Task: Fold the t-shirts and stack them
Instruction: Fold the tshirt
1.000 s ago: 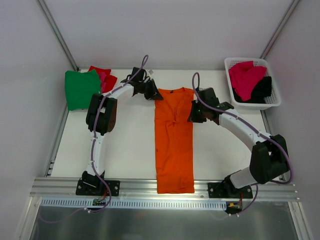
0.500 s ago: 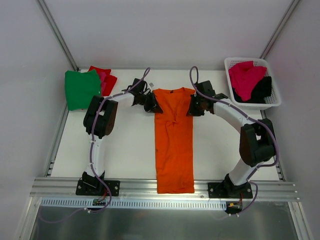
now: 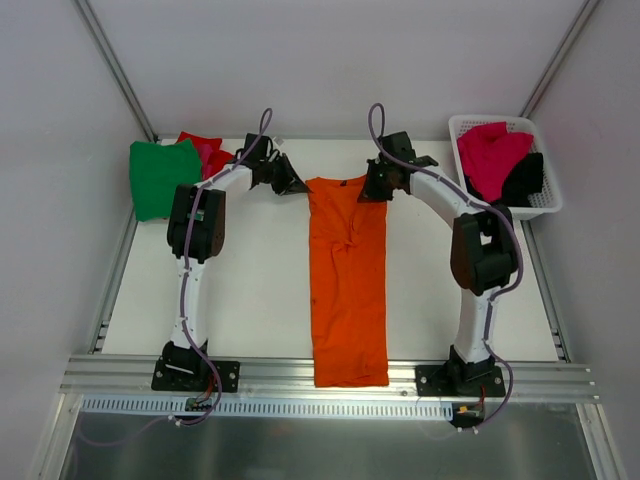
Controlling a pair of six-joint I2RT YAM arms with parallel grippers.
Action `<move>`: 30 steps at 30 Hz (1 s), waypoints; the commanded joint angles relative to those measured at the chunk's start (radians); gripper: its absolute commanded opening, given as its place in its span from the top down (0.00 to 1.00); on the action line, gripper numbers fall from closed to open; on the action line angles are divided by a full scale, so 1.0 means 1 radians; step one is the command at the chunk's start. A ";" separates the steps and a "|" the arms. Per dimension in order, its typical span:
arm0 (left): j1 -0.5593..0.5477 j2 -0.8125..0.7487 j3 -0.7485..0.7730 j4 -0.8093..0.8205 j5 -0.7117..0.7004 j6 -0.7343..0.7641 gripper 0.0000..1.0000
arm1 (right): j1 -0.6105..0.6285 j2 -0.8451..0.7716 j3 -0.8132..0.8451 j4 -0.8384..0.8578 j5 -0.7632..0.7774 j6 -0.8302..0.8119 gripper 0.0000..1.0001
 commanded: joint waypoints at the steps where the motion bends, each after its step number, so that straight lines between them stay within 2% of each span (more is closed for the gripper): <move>1: -0.006 0.005 0.034 -0.043 0.013 -0.003 1.00 | -0.011 0.073 0.110 -0.044 -0.070 0.021 1.00; 8: -0.009 0.005 0.027 -0.041 0.048 -0.020 1.00 | -0.012 0.129 0.135 -0.047 -0.087 0.031 1.00; 15: -0.089 -0.074 0.008 0.002 0.075 -0.017 1.00 | -0.012 0.193 0.159 -0.046 -0.122 0.046 0.99; 22: -0.101 -0.076 0.007 0.036 0.101 -0.043 1.00 | -0.014 0.276 0.225 -0.043 -0.174 0.061 0.99; 30: -0.097 -0.045 -0.012 0.048 0.085 -0.054 1.00 | -0.012 0.284 0.196 -0.044 -0.136 0.058 0.99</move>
